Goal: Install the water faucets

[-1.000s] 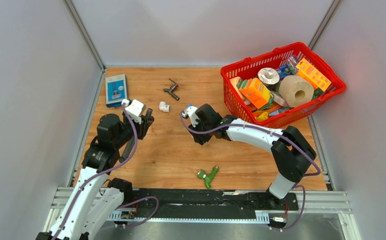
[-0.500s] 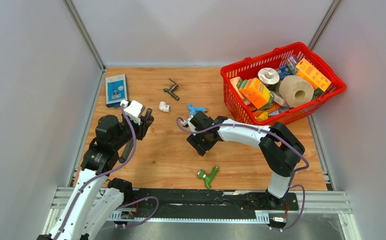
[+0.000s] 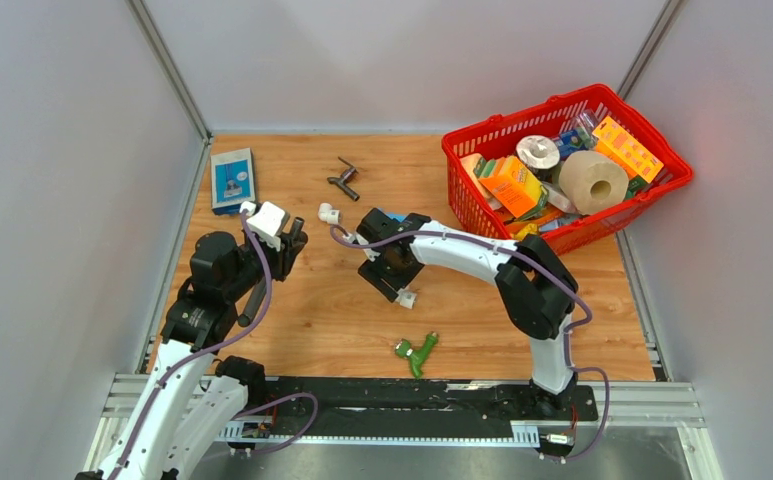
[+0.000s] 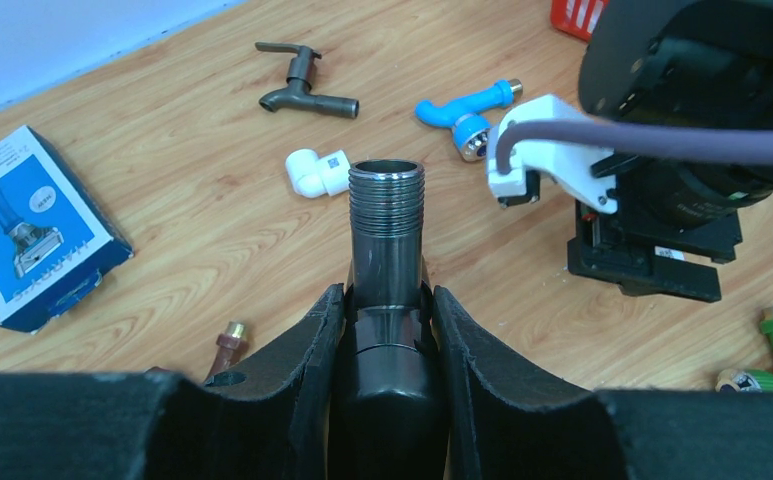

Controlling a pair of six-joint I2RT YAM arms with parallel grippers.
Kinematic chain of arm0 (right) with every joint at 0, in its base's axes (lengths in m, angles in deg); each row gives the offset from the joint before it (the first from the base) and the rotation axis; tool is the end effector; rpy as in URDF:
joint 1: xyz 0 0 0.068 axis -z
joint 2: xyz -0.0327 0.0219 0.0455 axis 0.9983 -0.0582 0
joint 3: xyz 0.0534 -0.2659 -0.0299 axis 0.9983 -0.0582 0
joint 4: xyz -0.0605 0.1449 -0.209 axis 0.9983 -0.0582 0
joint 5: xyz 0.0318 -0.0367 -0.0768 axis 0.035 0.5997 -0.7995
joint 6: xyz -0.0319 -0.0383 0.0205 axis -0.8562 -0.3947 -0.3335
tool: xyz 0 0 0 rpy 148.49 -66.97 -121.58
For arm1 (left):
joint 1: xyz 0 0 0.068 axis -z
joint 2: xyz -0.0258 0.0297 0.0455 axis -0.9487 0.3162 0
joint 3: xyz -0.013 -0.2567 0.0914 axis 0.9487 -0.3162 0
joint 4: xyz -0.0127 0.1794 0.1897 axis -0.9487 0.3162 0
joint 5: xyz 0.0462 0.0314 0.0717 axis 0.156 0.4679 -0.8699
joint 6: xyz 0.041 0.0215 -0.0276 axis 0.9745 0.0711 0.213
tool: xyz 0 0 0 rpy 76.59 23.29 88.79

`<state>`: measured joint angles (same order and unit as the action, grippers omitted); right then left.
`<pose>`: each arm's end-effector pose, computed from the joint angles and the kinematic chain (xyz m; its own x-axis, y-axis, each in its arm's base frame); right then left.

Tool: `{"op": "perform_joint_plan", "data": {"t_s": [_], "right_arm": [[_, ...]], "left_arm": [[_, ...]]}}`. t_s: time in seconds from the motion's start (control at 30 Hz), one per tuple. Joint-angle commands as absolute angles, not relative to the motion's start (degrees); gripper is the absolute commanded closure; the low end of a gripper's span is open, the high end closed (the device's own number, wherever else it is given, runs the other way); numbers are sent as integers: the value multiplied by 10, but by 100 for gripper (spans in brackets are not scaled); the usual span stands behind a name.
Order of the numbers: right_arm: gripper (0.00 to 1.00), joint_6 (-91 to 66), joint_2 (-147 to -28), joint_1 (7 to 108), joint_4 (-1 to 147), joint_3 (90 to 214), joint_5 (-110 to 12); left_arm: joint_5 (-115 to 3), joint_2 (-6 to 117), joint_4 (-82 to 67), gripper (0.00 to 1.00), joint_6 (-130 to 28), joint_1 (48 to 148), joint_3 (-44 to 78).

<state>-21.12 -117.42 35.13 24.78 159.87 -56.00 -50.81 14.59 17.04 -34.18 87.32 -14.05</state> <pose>0.2400 0.3026 0.1950 -0.5805 -0.7767 -0.2445 -0.8007 0.5991 -0.0023 0.1368 -0.0473 0.3210 -0.2256 0.1492 -0.9627 0.5023 0.8645 0.0163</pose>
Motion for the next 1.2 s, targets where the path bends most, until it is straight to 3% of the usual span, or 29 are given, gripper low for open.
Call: {"op": "perform_joint_plan", "data": {"t_s": [0.0, 0.27, 0.63, 0.83, 0.97, 1.03, 1.17], "right_arm": [[36, -229, -1211, 338, 188, 1636, -586], [41, -227, -1239, 329, 175, 1640, -615], [36, -246, -1253, 327, 176, 1655, -608], [39, -250, -1266, 326, 175, 1675, -608], [59, -252, -1264, 327, 175, 1674, -605], [78, -253, -1253, 329, 176, 1672, -605], [95, -266, -1194, 341, 210, 1659, -573]], "left_arm": [[-503, 135, 126, 100, -333, 872, -134], [-500, 134, 125, 100, -332, 872, -134], [-497, 137, 125, 100, -333, 873, -135], [-497, 137, 126, 100, -332, 872, -135], [-495, 137, 126, 100, -333, 873, -136], [-490, 137, 124, 100, -333, 873, -135], [-461, 137, 113, 100, -346, 873, -136]]}}
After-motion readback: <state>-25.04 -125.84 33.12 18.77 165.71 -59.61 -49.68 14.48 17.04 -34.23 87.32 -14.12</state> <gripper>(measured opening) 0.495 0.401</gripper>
